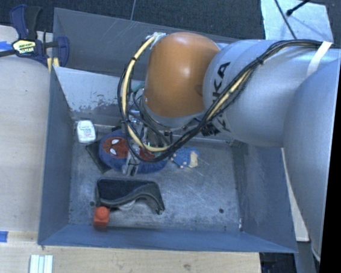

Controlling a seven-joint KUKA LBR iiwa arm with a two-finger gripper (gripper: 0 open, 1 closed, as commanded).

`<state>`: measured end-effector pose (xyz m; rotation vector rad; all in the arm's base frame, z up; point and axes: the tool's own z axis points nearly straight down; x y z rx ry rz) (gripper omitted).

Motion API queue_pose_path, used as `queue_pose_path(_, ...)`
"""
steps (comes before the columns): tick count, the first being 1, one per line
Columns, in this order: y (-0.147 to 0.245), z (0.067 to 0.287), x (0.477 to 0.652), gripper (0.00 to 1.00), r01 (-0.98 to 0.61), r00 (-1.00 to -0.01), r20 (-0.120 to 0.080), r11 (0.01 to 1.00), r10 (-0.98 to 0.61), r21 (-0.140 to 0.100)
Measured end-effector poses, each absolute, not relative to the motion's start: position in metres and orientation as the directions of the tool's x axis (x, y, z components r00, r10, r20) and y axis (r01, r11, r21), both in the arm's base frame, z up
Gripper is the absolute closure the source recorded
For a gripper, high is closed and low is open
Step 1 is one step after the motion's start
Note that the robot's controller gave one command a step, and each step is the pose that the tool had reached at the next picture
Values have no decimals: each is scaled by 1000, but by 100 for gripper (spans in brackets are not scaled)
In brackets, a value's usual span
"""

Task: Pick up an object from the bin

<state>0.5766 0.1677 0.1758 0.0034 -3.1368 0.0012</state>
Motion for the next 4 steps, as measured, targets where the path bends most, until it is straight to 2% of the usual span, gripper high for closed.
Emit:
queue_pose_path(1, 136, 89, 587, 0, 317, -949, -9, 949, 317, 5)
queue_pose_path(2, 138, 90, 585, 100, 316, -949, -2, 949, 316, 5)
queue_pose_path(3, 132, 183, 581, 100, 306, -952, -9, 952, 306, 5)
queue_pose_path(4, 129, 251, 588, 100, 302, -953, -10, 953, 302, 5)
